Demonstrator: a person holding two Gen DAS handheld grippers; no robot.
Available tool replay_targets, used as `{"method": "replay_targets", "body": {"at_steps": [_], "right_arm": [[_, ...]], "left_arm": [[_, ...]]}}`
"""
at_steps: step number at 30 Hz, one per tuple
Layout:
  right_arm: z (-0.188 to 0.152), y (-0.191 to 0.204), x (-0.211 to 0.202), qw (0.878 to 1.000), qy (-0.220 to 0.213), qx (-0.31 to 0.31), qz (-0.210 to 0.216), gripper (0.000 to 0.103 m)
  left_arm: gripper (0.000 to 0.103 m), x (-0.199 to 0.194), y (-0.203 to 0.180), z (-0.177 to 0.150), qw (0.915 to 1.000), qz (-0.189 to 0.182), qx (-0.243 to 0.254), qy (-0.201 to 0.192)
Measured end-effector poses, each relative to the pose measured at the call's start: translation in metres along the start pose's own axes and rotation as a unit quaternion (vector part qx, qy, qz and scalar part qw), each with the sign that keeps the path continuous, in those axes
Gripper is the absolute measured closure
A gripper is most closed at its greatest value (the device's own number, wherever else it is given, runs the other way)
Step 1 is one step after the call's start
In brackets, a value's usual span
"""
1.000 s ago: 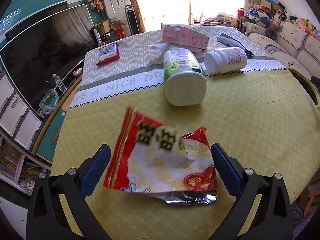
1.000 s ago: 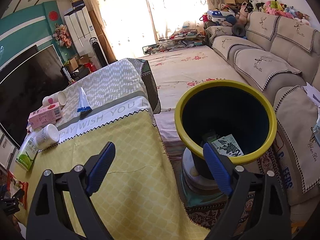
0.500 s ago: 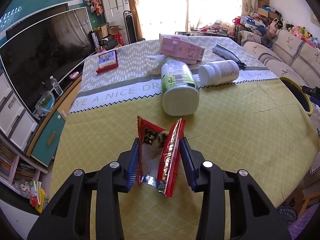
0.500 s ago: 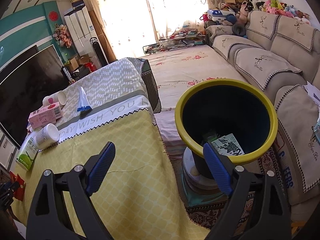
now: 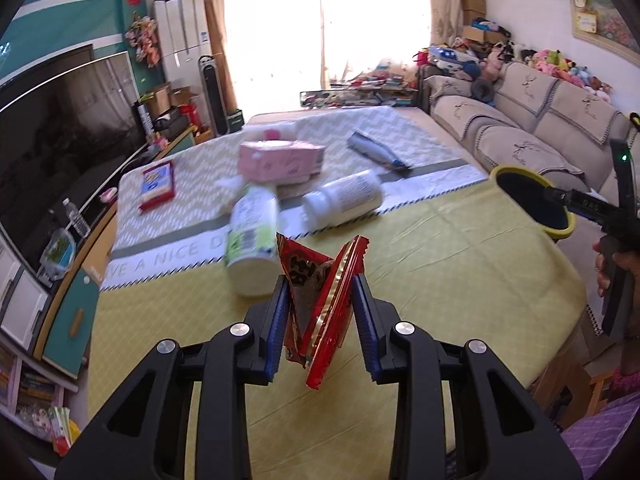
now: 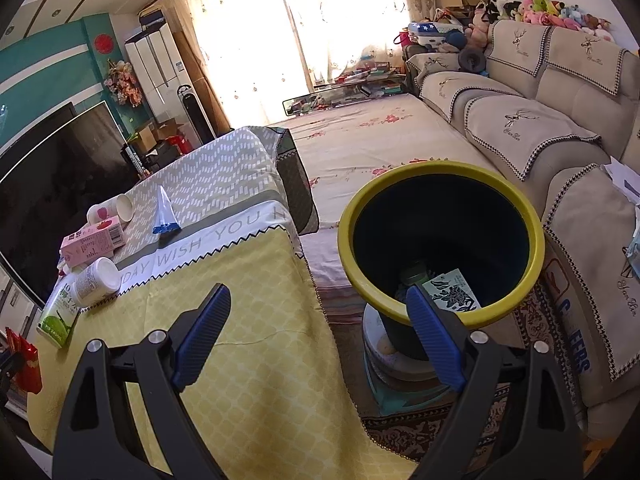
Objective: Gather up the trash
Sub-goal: 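Carry the wrapper over the bin and open the left tool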
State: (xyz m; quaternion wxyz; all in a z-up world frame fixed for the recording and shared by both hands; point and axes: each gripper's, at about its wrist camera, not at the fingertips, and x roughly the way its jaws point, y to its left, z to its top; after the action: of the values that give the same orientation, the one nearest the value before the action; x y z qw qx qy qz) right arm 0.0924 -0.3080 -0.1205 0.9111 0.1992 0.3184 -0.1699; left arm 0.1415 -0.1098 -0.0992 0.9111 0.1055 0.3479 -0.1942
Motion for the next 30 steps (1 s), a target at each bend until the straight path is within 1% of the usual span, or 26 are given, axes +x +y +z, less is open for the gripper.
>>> {"method": "replay_targets", "body": {"at_steps": [5, 11, 14, 17, 20, 24, 28, 30], "right_arm": [[0.007, -0.019, -0.020, 0.999, -0.030, 0.009, -0.025, 0.018], [0.016, -0.056, -0.043, 0.995, -0.062, 0.029, -0.067, 0.018], [0.018, -0.076, -0.049, 0.993, -0.071, 0.045, -0.084, 0.018], [0.019, -0.094, -0.054, 0.990, -0.078, 0.059, -0.103, 0.018], [0.019, -0.110, -0.057, 0.987, -0.080, 0.072, -0.118, 0.018], [0.017, -0.128, -0.056, 0.985, -0.077, 0.087, -0.131, 0.018], [0.015, -0.142, -0.053, 0.983, -0.070, 0.096, -0.142, 0.018], [0.014, -0.148, -0.051, 0.982, -0.068, 0.100, -0.146, 0.018]], "left_arm": [[0.071, 0.012, -0.036, 0.033, 0.9985, -0.040, 0.034, -0.019], [0.071, 0.044, -0.097, 0.077, 0.9909, -0.104, 0.082, -0.023], [0.071, 0.063, -0.132, 0.100, 0.9842, -0.141, 0.104, -0.023], [0.071, 0.079, -0.172, 0.123, 0.9752, -0.173, 0.135, -0.030], [0.071, 0.099, -0.220, 0.146, 0.9641, -0.203, 0.169, -0.029], [0.071, 0.127, -0.279, 0.166, 0.9495, -0.241, 0.200, -0.013], [0.070, 0.159, -0.334, 0.176, 0.9406, -0.258, 0.221, 0.003], [0.065, 0.176, -0.354, 0.181, 0.9399, -0.261, 0.220, 0.011]]}}
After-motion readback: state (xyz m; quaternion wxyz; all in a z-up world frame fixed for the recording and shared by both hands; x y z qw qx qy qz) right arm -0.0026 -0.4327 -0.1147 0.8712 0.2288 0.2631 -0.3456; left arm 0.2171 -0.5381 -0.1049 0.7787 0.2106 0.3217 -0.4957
